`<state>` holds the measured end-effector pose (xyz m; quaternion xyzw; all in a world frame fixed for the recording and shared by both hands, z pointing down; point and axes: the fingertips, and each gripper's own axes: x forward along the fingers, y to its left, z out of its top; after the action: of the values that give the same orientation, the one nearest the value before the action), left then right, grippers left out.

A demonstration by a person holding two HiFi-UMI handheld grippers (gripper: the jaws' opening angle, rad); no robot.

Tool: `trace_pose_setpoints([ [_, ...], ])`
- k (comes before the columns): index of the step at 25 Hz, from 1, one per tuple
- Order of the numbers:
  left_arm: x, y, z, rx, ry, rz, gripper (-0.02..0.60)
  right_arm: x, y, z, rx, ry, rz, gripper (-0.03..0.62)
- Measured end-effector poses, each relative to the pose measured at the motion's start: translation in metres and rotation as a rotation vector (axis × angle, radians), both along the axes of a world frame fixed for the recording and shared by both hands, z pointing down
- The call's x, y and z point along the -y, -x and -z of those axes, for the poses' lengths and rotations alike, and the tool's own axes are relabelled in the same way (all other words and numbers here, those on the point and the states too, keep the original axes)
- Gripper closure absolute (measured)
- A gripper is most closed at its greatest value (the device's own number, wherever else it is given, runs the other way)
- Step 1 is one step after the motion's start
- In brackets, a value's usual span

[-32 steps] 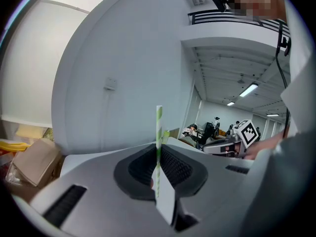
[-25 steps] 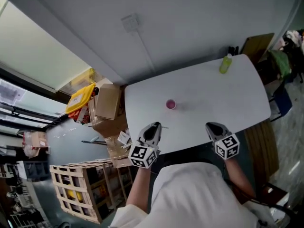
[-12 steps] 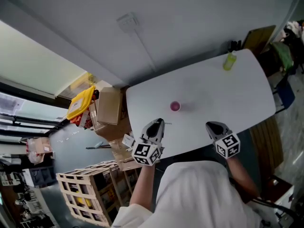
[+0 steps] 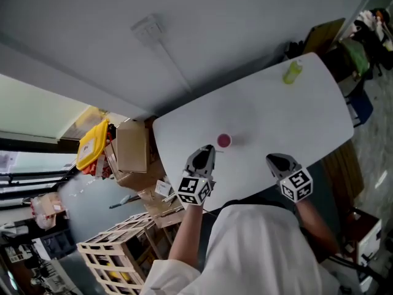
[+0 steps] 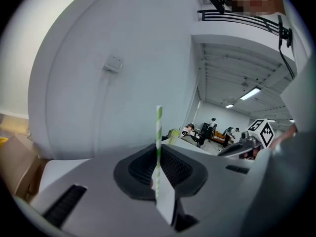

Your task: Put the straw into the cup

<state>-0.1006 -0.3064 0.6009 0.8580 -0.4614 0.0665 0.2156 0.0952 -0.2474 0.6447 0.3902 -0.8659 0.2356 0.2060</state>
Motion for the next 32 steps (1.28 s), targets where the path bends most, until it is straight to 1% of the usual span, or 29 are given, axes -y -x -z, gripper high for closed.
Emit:
trace_pose_setpoints([
  [6,0.027,-0.008,-0.035,-0.005,0.043,-0.028,0.557,0.01,0.006,-0.01,-0.004,0.042,-0.037,0.556],
  [13,0.049,-0.009,-0.078,0.01,0.092,-0.012,0.557,0.012,0.003,-0.023,-0.017,0.084,-0.083,0.556],
  [19,0.053,-0.013,-0.115,0.006,0.153,0.003,0.557,0.008,0.0,-0.031,-0.02,0.114,-0.121,0.556],
  [24,0.055,-0.019,-0.133,-0.004,0.187,0.009,0.557,0.004,-0.005,-0.034,-0.032,0.127,-0.147,0.556],
  [32,0.057,-0.024,-0.144,-0.002,0.203,0.016,0.554,-0.002,-0.013,-0.038,-0.039,0.137,-0.176,0.556],
])
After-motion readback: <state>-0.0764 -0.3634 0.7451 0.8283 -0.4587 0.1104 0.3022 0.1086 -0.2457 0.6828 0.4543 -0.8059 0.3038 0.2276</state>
